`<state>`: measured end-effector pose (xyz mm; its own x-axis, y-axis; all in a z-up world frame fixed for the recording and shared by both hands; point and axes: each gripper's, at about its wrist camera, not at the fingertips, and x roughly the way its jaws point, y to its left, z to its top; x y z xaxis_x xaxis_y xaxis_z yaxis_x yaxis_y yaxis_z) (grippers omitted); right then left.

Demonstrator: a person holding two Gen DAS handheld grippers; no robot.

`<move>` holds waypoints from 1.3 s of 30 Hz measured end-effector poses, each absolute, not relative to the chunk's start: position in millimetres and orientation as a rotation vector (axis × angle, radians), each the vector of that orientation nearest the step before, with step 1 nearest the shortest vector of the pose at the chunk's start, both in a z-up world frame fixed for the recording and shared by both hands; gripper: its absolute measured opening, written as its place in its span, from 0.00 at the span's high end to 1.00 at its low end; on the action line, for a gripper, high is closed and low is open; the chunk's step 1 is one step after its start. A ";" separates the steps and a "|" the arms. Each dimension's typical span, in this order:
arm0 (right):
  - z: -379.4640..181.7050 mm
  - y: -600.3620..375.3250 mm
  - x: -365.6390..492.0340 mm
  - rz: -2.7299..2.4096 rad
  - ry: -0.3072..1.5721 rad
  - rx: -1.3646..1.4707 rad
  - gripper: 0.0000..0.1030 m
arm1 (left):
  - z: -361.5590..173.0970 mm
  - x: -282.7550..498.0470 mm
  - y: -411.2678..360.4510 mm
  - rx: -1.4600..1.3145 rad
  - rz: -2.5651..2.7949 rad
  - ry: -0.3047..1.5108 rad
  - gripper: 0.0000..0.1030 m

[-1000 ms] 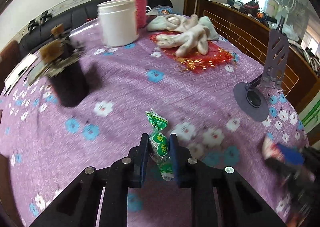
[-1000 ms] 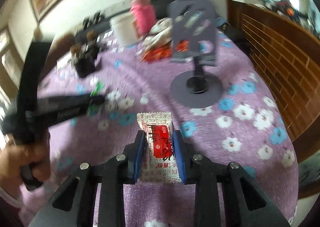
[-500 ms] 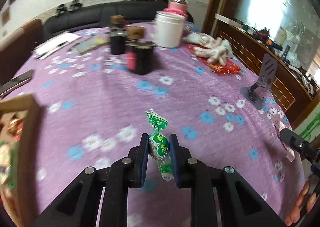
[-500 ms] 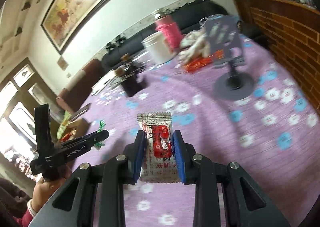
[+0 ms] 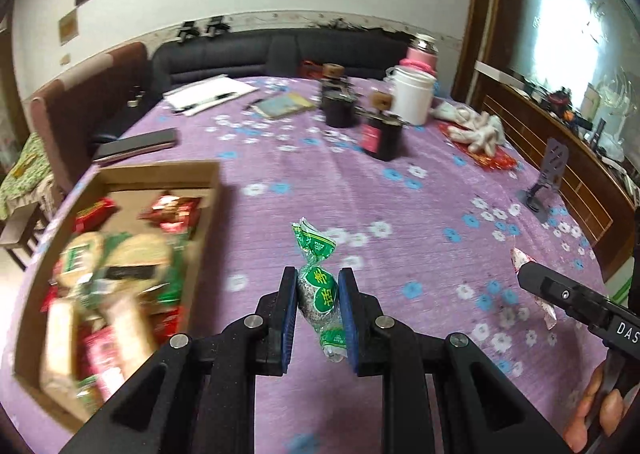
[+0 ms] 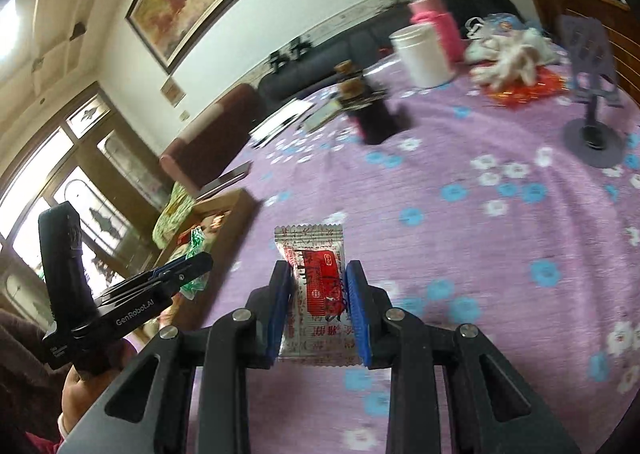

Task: Organize snacks
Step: 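Carry the white-red packet and green candy over the box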

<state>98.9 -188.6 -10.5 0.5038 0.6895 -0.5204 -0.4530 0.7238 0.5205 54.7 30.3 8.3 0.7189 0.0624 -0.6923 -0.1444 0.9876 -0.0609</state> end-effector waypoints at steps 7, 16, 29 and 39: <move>3.2 -130.8 87.0 0.798 0.783 0.278 0.73 | 15.3 28.5 78.2 -0.128 0.227 0.729 0.80; 15.6 -61.9 75.5 0.899 0.791 0.210 0.73 | 17.9 2.3 133.0 -0.167 0.324 0.694 0.80; 19.9 8.1 74.2 0.985 0.817 0.147 0.73 | 5.9 -11.9 178.8 -0.219 0.392 0.701 0.79; 14.8 43.0 86.6 1.012 0.837 0.132 0.72 | -5.0 -7.9 203.2 -0.238 0.423 0.734 0.79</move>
